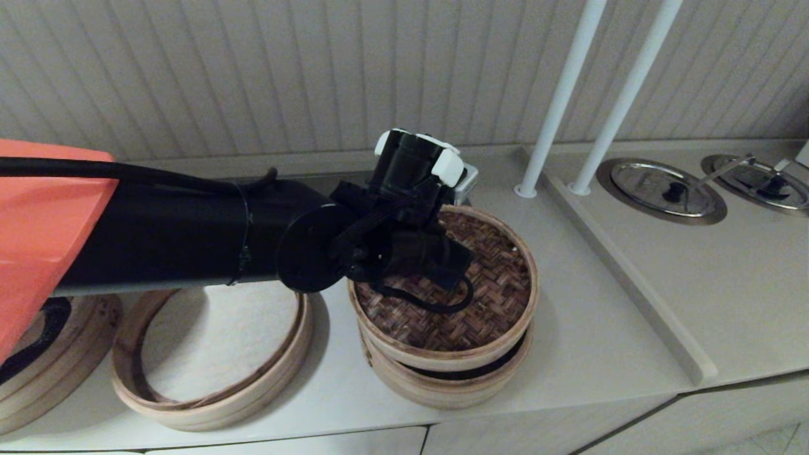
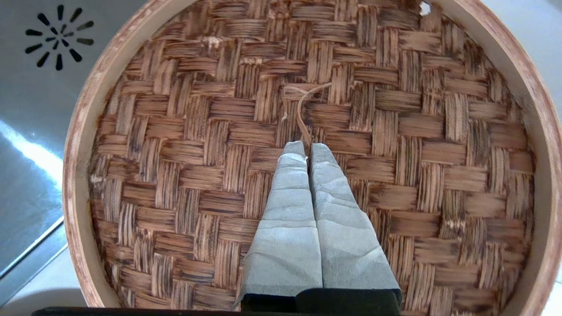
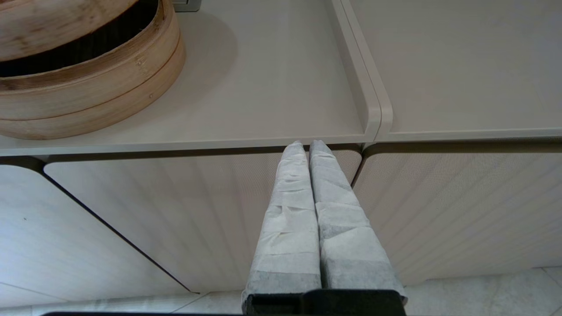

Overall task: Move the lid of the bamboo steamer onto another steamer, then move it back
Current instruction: Put the steamer

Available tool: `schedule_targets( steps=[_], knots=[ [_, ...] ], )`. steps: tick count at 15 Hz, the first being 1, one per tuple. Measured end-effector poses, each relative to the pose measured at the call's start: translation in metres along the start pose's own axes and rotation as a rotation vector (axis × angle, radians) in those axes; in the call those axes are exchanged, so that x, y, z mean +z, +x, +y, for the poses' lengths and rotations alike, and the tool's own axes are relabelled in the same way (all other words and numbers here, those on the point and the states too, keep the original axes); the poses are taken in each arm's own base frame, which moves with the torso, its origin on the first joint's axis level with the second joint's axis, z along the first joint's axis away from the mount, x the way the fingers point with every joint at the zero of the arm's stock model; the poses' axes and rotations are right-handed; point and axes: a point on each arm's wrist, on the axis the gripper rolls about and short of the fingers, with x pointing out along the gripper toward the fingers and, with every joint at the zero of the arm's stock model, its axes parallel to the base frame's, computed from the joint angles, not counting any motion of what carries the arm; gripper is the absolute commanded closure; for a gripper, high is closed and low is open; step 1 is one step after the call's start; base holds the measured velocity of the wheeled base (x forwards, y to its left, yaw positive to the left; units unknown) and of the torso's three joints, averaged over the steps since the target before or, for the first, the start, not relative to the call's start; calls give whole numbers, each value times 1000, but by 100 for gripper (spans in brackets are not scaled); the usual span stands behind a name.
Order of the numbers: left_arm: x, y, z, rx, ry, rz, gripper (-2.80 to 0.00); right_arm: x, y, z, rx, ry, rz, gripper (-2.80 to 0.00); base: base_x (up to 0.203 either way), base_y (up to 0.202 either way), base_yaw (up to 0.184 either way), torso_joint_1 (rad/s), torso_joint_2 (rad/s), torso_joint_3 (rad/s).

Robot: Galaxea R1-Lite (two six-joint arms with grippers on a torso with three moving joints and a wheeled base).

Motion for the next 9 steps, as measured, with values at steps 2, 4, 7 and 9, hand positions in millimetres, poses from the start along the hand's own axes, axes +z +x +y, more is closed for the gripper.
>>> schedule_targets(
  steps=[2,4,7,9],
  knots=[
    [-1,1,-5,16,7,4,0,0,0,0,0,0,0,0,0,0,0,0,0,0],
    [-2,1,-8,12,11,9,0,0,0,0,0,0,0,0,0,0,0,0,0,0],
    [-7,2,-14,1,22,26,0,0,0,0,0,0,0,0,0,0,0,0,0,0],
    [-9,2,-18,-6,29,35,0,0,0,0,0,0,0,0,0,0,0,0,0,0]
  ],
)
